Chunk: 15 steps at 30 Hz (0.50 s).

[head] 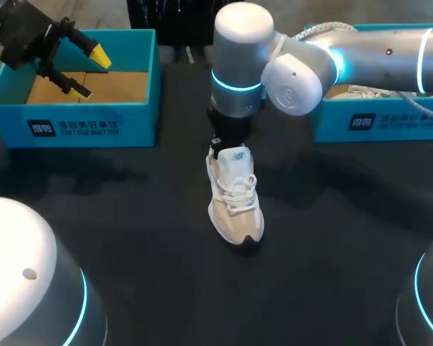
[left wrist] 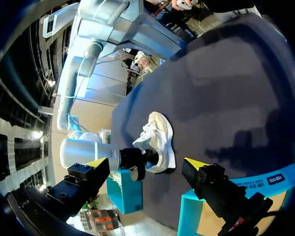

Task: Take the shoe out of the shoebox, open the shoe tongue, remove and reinsert the insole, then place the shoe into the shoebox

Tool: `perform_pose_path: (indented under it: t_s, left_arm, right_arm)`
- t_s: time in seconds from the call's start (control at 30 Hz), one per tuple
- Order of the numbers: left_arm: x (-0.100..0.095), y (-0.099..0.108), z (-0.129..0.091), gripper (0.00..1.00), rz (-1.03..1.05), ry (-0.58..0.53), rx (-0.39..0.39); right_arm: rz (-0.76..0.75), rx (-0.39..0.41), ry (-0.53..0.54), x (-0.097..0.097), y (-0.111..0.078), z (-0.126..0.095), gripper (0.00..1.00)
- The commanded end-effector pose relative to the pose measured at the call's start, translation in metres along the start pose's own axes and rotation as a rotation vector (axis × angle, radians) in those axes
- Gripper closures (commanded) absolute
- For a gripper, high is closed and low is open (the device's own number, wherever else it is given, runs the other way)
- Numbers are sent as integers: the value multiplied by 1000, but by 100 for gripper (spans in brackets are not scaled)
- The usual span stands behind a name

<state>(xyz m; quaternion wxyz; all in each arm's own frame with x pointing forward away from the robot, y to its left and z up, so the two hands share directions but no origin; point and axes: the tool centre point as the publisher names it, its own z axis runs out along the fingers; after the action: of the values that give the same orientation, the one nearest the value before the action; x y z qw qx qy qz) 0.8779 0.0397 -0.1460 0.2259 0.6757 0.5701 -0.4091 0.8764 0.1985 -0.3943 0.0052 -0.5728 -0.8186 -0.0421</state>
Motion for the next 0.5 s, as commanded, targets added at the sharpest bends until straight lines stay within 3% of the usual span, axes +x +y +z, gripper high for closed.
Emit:
perform_pose_path:
  t_s: [0.03, 0.3, 0.5]
  left_arm:
    - [0, 0, -1, 0, 0, 4, 1]
    - [0, 0, -1, 0, 0, 4, 1]
    - [0, 0, -1, 0, 0, 4, 1]
  right_arm:
    - [21, -29, -7, 0, -3, -13, 100]
    - [43, -88, -41, 10, 12, 9, 100]
    - [62, -82, -46, 17, 13, 17, 100]
